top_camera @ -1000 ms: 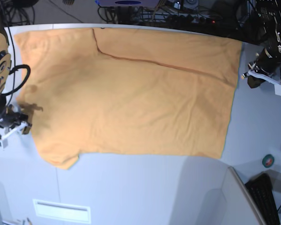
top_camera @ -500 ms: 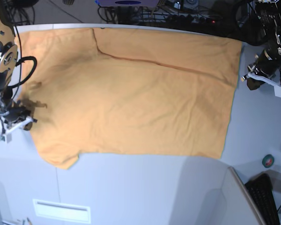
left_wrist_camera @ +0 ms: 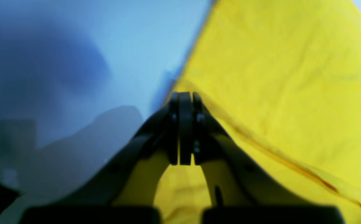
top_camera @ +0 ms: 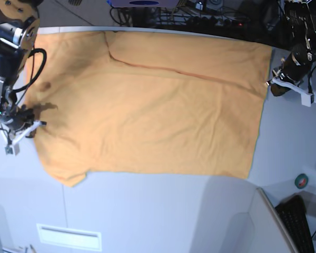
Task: Layout the t-shirt on the table in an organized manner, then fold the t-shirt properly
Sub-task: 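Release the shirt and move the right gripper to the shirt's side edge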
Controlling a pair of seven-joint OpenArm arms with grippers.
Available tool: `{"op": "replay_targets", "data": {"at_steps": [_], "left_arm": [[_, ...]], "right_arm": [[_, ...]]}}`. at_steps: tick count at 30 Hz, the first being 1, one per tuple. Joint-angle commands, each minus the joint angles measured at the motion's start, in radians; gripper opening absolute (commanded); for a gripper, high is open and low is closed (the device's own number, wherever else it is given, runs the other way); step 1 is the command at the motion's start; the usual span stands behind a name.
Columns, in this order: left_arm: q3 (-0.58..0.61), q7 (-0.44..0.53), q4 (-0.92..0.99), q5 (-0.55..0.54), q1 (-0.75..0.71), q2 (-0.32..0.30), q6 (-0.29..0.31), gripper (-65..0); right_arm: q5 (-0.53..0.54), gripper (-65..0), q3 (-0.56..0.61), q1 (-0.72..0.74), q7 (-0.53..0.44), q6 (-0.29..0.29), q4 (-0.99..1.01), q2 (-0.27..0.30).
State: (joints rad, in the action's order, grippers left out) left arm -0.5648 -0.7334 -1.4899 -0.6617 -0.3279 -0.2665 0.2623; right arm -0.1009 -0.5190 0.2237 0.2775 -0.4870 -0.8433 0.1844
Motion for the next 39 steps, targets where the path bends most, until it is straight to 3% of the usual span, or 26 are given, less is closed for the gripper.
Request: {"op": "replay_targets", "data": {"at_steps": [1,10,15,22,23,25,27,31,33,39], "left_arm": [[-0.002,0.018,-0.015,-0.013,0.005,-0.015,0.005,-65.0],[0.012,0.019,-0.015,-0.013,0.006,-0.015,0.005,-65.0],[0.012,0.019,-0.015,-0.013,0.006,-0.015,0.005,-65.0],[0.012,0.019,-0.015,-0.013,0.006,-0.014,0.005,-65.0],[0.012,0.019,-0.015,-0.013,0.006,-0.014,0.005,-65.0],[0.012,0.019,-0.015,-0.013,0.006,-0.014,0.005,-65.0],[0.012,0.019,-0.015,-0.013,0.006,-0.014,0.005,-65.0],[0.012,0.019,-0.015,-0.013,0.006,-0.014,0.005,-65.0],[0.012,0.019,-0.015,-0.013,0.006,-0.014,0.005,-65.0],[0.007,0.019,-0.015,-0.013,0.006,-0.015,0.005,-65.0]], "right_arm": [[0.014,-65.0,-0.003,-0.007,0.002,-0.006,-0.103,-0.001],[0.014,-65.0,0.006,-0.209,0.274,-0.006,-0.62,-0.141],[0.014,-65.0,-0.002,-0.248,0.372,-0.006,-0.655,-0.188],[0.014,-65.0,0.006,-0.303,0.388,-0.006,-0.715,-0.26],[0.014,-63.8,0.006,-0.304,0.394,-0.006,-0.723,-0.26],[0.016,-43.4,0.006,-0.303,0.423,-0.008,-0.743,-0.26],[0.016,-32.6,0.001,-0.3,0.435,-0.008,-0.773,-0.26],[0.04,-36.3,-0.005,-0.232,0.435,-0.008,-0.772,-0.248],[0.08,-37.2,-0.026,-0.177,0.44,-0.008,-0.719,-0.208],[0.186,-37.1,-0.109,0.075,0.431,-0.006,-0.287,-0.064]]}}
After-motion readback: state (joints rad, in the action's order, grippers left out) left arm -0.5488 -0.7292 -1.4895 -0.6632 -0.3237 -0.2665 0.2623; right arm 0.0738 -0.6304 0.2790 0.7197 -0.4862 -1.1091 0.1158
